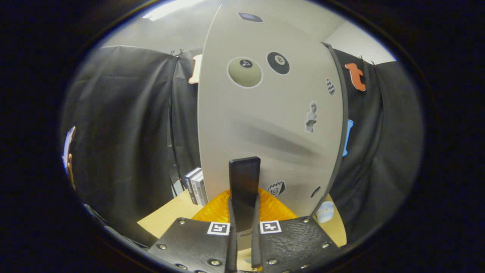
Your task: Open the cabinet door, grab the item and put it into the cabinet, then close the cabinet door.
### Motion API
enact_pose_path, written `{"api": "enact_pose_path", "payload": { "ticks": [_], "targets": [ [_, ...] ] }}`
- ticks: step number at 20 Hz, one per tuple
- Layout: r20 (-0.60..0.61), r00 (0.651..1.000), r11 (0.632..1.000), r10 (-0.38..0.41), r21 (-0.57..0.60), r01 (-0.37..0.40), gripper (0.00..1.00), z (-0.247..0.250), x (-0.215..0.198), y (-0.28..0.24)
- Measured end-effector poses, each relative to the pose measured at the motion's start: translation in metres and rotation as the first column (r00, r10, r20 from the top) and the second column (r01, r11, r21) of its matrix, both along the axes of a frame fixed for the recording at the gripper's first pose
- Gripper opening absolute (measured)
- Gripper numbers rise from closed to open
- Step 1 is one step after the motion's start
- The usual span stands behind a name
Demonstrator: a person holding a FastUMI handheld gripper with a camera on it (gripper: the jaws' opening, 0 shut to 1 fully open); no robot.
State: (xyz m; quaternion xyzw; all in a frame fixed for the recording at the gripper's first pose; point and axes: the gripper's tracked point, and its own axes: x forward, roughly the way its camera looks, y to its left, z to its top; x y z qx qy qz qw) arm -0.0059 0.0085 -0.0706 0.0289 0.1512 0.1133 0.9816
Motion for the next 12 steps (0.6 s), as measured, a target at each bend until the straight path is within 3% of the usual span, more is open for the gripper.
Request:
{"api": "enact_pose_path", "payload": {
  "ticks": [12],
  "targets": [
    [-0.014,0.991,0.991,-0.136,0.005,0.136,0.14,0.001,-0.023,-0.043]
  ]
}}
